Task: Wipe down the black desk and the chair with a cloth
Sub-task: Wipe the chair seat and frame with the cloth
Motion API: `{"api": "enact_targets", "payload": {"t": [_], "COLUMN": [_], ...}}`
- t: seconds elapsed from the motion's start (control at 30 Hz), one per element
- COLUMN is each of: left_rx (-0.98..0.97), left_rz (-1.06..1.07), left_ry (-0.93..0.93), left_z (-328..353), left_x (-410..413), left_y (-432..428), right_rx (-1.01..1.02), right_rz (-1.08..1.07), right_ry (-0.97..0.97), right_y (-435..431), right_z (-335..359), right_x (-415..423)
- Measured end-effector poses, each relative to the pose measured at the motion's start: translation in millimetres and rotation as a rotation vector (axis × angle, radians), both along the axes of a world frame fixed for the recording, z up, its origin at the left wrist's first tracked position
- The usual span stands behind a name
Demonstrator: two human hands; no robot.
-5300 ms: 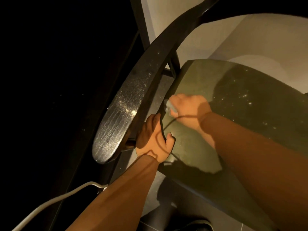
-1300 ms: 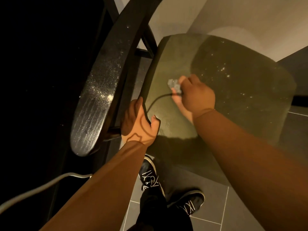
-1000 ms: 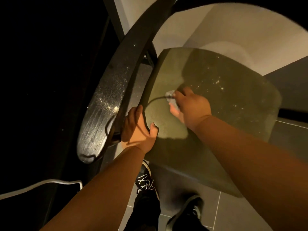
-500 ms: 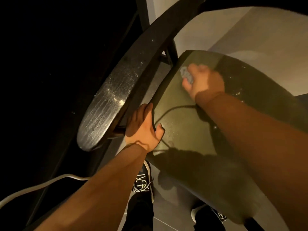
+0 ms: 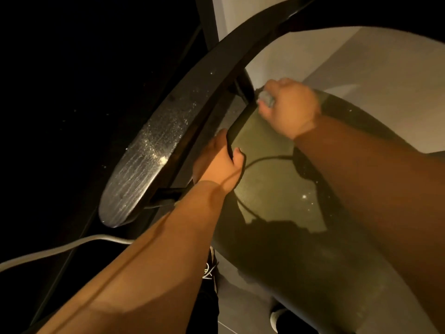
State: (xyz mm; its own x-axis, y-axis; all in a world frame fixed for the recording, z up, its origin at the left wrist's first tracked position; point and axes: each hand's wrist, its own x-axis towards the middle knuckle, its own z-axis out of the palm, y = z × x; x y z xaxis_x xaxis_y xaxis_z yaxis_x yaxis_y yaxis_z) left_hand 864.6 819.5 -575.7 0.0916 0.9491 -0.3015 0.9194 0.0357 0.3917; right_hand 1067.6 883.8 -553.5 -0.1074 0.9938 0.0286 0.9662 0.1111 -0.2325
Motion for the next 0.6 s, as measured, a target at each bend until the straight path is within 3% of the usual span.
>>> {"api": "enact_targets", "payload": {"t": [0.13, 0.23, 0.3, 0.37, 0.47, 0.6], "left_rx": [0.038, 0.099, 0.111, 0.090, 0.036, 0.054], "left_rz": [-0.005, -0.004, 0.009, 0.016, 0.029, 0.019], "left_ry": [0.059, 0.038, 0.061, 0.066, 0.078, 0.030], "left_z": [-9, -19, -19, -17, -13, -13], "left_x": [1, 1, 2, 2, 3, 3], "left_y": [-3, -7, -7, -7, -3, -5], "right_rx": [-0.167, -0.118, -0.079, -0.022, -0.037, -0.083], "right_rz": [0.245, 0.317, 0.251, 0.030, -0.100, 0.211], "right_ry": [0.088, 0.003, -0.098, -0.136, 0.007, 0.083], "right_y": [-39, -23, 4, 25, 23, -25], "right_z": [-3, -4, -5, -4, 1, -5], "right_x": [-48, -33, -9, 16, 11, -38]}}
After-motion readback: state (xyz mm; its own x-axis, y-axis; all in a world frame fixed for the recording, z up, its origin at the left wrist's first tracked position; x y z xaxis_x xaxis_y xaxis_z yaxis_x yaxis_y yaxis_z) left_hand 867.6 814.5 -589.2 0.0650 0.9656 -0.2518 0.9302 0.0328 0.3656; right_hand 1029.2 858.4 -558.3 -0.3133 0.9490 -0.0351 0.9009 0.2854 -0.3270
